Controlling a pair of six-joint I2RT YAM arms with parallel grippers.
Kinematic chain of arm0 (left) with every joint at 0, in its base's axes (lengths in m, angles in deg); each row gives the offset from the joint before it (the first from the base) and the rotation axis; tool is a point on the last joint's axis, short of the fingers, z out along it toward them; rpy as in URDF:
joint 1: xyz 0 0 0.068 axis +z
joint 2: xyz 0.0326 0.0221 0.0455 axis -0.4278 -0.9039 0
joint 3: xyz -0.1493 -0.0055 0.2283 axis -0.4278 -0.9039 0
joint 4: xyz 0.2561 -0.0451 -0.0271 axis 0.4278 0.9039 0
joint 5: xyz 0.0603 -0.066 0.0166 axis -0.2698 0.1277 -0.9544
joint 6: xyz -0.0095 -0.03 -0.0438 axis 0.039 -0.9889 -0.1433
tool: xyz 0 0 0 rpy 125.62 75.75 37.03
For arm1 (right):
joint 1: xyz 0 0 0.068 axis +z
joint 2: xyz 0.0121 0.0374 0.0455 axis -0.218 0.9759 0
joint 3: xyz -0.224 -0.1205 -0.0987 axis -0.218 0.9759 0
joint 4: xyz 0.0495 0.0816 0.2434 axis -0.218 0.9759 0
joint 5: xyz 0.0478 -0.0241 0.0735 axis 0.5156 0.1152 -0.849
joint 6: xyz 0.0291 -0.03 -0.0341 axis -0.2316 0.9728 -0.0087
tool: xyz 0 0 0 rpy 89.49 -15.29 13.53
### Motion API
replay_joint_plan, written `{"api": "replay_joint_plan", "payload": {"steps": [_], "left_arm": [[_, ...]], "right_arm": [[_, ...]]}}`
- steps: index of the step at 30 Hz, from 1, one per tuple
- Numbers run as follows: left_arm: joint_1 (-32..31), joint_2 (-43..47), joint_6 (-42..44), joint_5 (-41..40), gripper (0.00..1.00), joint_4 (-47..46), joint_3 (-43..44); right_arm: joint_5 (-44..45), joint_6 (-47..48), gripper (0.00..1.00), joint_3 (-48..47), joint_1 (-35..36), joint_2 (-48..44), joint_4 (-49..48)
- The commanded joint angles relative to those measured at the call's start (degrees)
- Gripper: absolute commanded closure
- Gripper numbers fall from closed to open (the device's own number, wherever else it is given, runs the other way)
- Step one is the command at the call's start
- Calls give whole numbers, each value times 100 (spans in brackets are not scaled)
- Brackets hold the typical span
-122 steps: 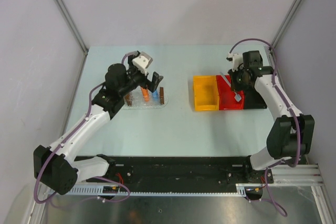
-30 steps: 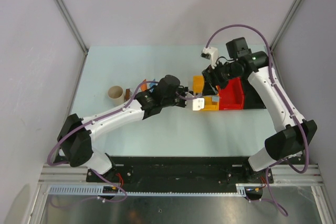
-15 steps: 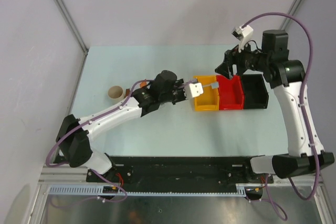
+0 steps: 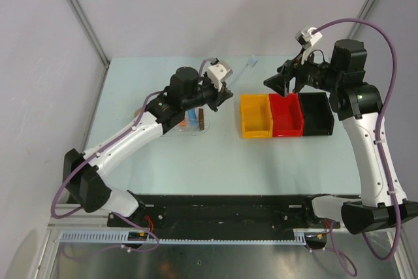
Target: Prepare toiletry sets of a toothbrush and toothpaste on the tray
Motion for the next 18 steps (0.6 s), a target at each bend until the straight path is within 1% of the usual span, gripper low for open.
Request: {"api": "replay_joint_plan", "payload": {"steps": [1, 2, 3, 6, 7, 11, 15, 18], "left_arm": [[104, 311, -1419, 739, 100, -577, 339], [113, 276, -1725, 836, 100, -629, 366], [131, 258, -1867, 1046, 100, -664, 401], [148, 188, -2272, 1345, 100, -779, 410], [148, 179, -2351, 1408, 100, -1005, 401], [192, 188, -2808, 1672, 100, -1332, 296], [201, 179, -2949, 1742, 100, -1394, 331], [201, 214, -2994, 1742, 100, -1403, 322]], "right_arm": [[-617, -526, 27, 156, 102, -34, -1024], [-652, -571, 27, 200, 138, -42, -1139], [-714, -598, 28, 296, 268, -51, -1244], [-854, -817, 30, 463, 445, -86, -1798], [-855, -931, 30, 533, 559, -78, -2052], [-846, -967, 33, 446, 727, 80, -2177], [-811, -1274, 35, 552, 850, 151, -2580], [-644, -1354, 37, 490, 938, 212, -2634]]}}
